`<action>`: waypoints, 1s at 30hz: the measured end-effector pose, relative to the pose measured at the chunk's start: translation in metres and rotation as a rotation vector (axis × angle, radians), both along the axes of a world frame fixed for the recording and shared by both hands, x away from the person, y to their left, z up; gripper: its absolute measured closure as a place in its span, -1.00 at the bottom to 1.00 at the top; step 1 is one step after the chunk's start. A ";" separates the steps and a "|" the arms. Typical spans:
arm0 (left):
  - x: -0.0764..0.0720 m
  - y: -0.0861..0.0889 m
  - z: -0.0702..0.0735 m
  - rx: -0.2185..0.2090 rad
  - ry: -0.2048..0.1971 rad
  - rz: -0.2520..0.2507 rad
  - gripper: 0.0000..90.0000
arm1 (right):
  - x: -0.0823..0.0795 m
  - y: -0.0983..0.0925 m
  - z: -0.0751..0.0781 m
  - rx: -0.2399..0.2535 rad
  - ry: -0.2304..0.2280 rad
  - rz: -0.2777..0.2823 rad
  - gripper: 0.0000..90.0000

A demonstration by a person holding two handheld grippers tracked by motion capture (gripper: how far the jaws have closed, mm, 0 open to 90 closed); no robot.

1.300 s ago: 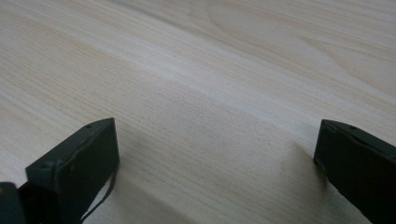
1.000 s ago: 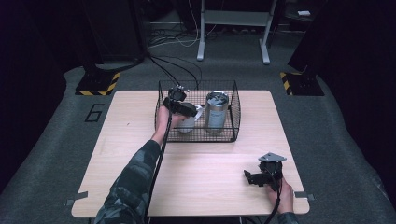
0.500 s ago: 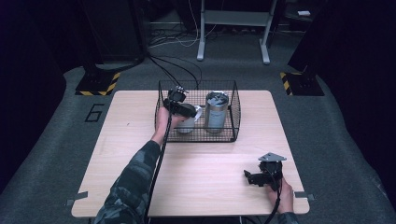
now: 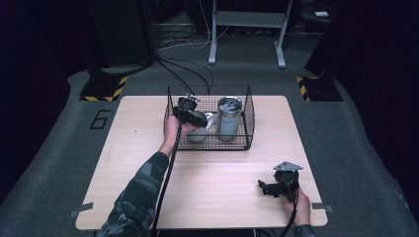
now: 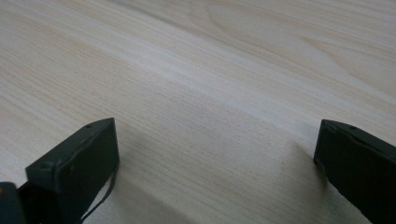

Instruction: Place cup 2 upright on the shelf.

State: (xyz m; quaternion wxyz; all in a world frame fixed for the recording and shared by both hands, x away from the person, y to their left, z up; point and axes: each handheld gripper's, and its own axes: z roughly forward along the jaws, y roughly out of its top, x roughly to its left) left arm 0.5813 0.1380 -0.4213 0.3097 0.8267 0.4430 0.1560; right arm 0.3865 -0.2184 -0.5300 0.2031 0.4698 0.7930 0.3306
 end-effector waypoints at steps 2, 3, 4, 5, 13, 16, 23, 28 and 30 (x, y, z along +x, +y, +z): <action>-0.001 0.000 0.000 0.008 -0.003 -0.003 -0.88 | 0.000 0.000 0.000 -0.001 0.000 0.001 -1.00; -0.002 0.000 -0.001 0.007 -0.007 -0.001 -0.88 | 0.000 0.000 0.000 -0.001 -0.001 0.002 -1.00; -0.002 0.001 0.000 0.012 -0.007 -0.005 -0.88 | 0.000 0.000 0.000 -0.001 -0.001 0.002 -1.00; -0.002 0.001 0.000 0.010 -0.005 -0.005 -0.88 | 0.000 0.000 0.000 -0.001 -0.001 0.002 -1.00; -0.004 0.002 0.003 -0.009 -0.021 -0.006 -0.95 | 0.000 0.000 0.000 -0.001 -0.001 0.002 -1.00; -0.007 0.003 0.008 -0.027 -0.045 -0.009 -0.96 | 0.000 0.000 0.000 -0.001 -0.001 0.001 -1.00; -0.018 0.008 0.023 -0.063 -0.083 -0.024 -0.98 | 0.000 0.000 0.000 -0.001 -0.001 0.002 -1.00; -0.031 0.012 0.035 -0.075 -0.120 -0.039 -0.98 | 0.000 0.000 0.000 -0.001 -0.001 0.001 -1.00; -0.036 0.014 0.040 -0.082 -0.132 -0.036 -0.98 | 0.000 0.000 0.000 -0.001 -0.001 0.001 -1.00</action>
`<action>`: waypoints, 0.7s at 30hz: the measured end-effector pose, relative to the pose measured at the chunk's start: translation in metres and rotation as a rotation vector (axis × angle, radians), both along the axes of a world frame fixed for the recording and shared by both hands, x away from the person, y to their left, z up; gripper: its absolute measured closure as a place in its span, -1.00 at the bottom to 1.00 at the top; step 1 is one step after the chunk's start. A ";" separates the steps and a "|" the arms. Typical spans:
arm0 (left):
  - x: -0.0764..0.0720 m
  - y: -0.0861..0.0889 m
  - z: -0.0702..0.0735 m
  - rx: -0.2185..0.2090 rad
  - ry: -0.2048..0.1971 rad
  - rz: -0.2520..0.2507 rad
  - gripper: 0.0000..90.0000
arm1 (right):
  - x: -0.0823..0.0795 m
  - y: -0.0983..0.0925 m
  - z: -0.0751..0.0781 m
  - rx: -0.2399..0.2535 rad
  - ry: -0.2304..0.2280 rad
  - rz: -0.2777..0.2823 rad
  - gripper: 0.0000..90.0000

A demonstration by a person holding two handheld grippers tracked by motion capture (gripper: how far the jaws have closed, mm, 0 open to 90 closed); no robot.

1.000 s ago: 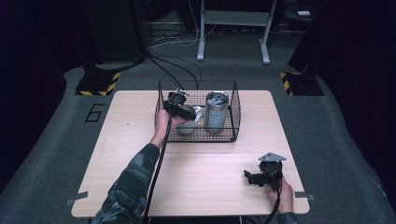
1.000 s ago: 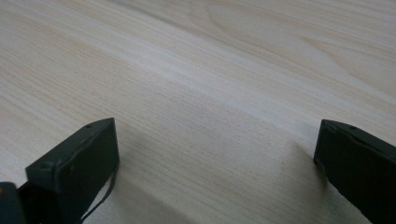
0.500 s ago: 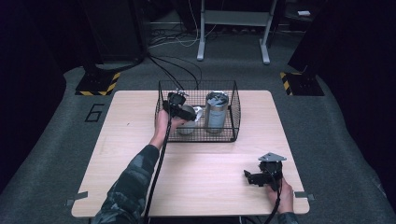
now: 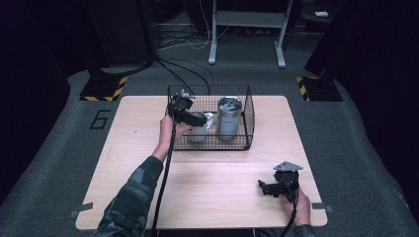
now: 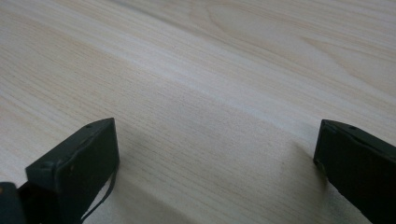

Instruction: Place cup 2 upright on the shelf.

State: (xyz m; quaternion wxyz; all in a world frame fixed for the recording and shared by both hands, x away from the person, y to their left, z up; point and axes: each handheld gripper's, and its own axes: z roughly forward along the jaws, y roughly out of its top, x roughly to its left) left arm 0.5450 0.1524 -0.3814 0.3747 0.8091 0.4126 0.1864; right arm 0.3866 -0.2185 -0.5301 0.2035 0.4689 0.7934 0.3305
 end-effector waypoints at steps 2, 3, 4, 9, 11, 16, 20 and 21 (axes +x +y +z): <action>-0.005 0.002 0.003 -0.003 -0.010 -0.002 -0.98 | 0.000 0.000 0.000 0.000 0.000 0.000 -1.00; -0.008 0.005 0.006 0.008 -0.012 -0.014 -0.98 | 0.000 0.000 0.000 0.000 0.000 0.000 -1.00; -0.012 0.006 0.008 0.000 -0.020 -0.008 -0.98 | 0.000 0.000 0.000 0.000 0.000 0.000 -1.00; -0.030 0.015 0.014 -0.005 -0.055 -0.021 -0.98 | 0.000 0.000 0.000 0.000 0.000 0.000 -1.00; -0.038 0.020 0.016 -0.035 -0.058 -0.035 -0.98 | 0.000 0.000 0.000 0.000 0.000 0.000 -1.00; -0.058 0.029 0.020 -0.044 -0.083 -0.054 -0.98 | 0.000 0.000 0.000 0.000 0.000 0.000 -1.00; -0.076 0.038 0.022 -0.046 -0.106 -0.050 -0.98 | 0.000 0.000 0.000 0.000 0.000 -0.001 -1.00; -0.079 0.040 0.022 -0.042 -0.110 -0.050 -0.98 | 0.000 0.000 0.000 0.001 0.001 -0.002 -1.00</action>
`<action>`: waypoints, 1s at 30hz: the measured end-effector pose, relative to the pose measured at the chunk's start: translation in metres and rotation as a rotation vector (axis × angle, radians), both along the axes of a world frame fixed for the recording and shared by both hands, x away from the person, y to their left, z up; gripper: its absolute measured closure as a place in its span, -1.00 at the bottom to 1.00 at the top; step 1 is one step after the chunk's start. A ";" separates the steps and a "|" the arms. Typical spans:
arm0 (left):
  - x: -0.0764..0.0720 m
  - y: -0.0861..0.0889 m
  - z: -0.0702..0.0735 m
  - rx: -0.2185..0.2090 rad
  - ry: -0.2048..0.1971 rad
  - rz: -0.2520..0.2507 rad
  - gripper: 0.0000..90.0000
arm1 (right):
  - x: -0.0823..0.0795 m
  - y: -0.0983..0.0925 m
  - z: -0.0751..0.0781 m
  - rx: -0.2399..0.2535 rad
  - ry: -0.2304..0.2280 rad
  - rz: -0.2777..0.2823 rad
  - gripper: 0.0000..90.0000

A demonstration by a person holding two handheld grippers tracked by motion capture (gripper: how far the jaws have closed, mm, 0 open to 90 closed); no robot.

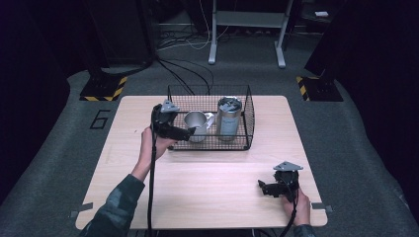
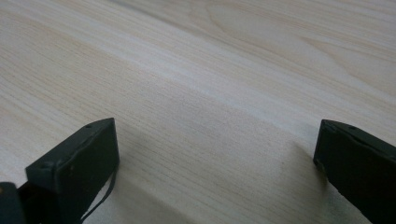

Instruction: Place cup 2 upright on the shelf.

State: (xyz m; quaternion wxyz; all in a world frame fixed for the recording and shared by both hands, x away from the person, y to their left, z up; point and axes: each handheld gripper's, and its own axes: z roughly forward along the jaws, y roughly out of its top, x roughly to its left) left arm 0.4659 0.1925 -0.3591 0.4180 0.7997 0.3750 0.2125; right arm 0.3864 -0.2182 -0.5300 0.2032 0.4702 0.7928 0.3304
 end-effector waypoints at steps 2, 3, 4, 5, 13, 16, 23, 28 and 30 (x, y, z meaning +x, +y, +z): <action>-0.010 0.006 -0.002 -0.001 -0.012 0.005 -0.98 | 0.000 0.000 0.000 -0.001 -0.001 0.001 -1.00; -0.014 0.008 -0.003 0.000 -0.013 0.006 -0.98 | 0.000 0.000 0.000 -0.002 -0.002 0.002 -1.00; -0.019 0.011 -0.005 0.003 -0.018 0.008 -0.98 | 0.000 0.000 0.000 0.000 -0.001 0.001 -1.00; -0.023 0.013 -0.006 0.008 -0.022 0.011 -0.98 | 0.000 0.000 0.000 -0.001 -0.001 0.002 -1.00; -0.058 0.031 -0.036 0.029 -0.017 0.041 -0.98 | 0.000 0.000 0.000 -0.001 -0.001 0.001 -1.00; -0.069 0.040 -0.056 0.043 0.019 0.050 -0.98 | 0.000 0.000 0.000 -0.001 -0.001 0.002 -1.00; -0.083 0.060 -0.115 0.060 0.137 0.103 -0.99 | 0.000 0.000 0.000 -0.001 -0.001 0.001 -1.00; -0.089 0.070 -0.148 0.053 0.192 0.152 -1.00 | 0.000 0.000 0.000 0.000 0.000 0.000 -1.00; -0.092 0.075 -0.156 0.040 0.204 0.167 -1.00 | 0.000 0.000 0.000 0.000 0.000 0.000 -1.00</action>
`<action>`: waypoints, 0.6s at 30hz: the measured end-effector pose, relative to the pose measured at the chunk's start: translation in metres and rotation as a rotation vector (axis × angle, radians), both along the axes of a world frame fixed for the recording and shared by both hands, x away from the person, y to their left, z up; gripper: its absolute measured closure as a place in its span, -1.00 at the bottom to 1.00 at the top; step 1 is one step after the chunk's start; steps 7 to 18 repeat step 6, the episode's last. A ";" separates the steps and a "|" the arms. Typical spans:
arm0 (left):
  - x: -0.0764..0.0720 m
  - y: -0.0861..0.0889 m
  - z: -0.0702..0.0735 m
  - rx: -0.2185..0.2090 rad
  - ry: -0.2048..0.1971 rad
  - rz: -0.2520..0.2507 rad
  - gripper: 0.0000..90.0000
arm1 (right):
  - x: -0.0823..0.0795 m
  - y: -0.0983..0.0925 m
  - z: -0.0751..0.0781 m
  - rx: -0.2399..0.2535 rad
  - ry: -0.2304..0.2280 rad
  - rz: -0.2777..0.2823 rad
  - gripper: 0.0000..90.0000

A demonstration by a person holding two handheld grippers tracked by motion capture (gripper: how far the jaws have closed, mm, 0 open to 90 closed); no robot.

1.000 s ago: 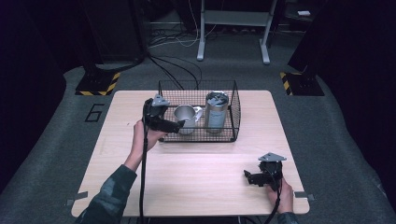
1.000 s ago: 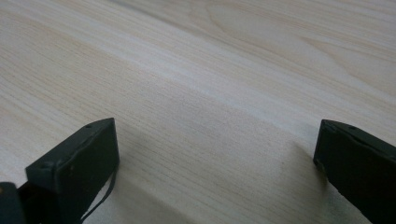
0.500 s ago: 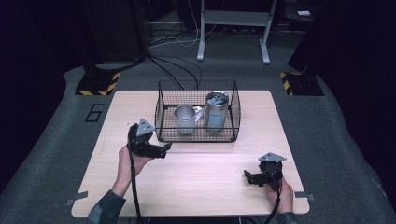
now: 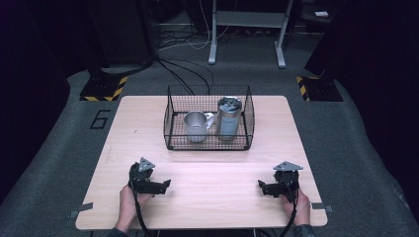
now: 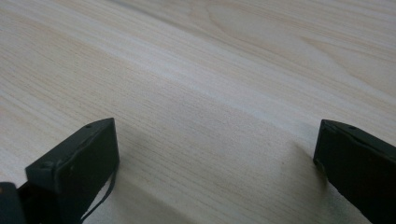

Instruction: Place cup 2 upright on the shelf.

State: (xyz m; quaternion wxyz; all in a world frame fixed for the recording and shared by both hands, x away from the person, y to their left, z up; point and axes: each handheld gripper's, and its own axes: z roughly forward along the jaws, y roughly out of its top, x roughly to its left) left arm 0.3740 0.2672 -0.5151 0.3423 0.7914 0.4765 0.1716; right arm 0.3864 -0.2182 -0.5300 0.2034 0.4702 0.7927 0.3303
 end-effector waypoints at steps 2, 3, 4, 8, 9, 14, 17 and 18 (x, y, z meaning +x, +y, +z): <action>-0.004 0.004 -0.005 -0.013 -0.001 0.029 -1.00 | 0.000 0.000 0.000 0.001 0.001 -0.001 -1.00; -0.004 0.005 -0.007 -0.016 -0.009 0.039 -1.00 | 0.000 0.000 0.000 -0.001 -0.001 0.001 -1.00; -0.005 0.007 -0.008 -0.015 -0.003 0.043 -1.00 | 0.000 0.000 0.000 0.001 0.001 -0.001 -1.00; -0.006 0.011 -0.012 -0.011 0.000 0.053 -1.00 | 0.000 0.000 0.000 0.000 0.001 -0.003 -1.00; -0.006 0.011 -0.012 -0.011 0.000 0.053 -1.00 | 0.000 0.000 0.000 0.000 0.001 -0.003 -1.00; -0.006 0.011 -0.012 -0.011 0.000 0.053 -1.00 | 0.000 0.000 0.000 0.000 0.001 -0.003 -1.00; -0.006 0.011 -0.012 -0.011 0.000 0.053 -1.00 | 0.000 0.000 0.000 0.000 0.001 -0.003 -1.00; -0.006 0.011 -0.012 -0.011 0.000 0.053 -1.00 | 0.000 0.000 0.000 0.000 0.001 -0.003 -1.00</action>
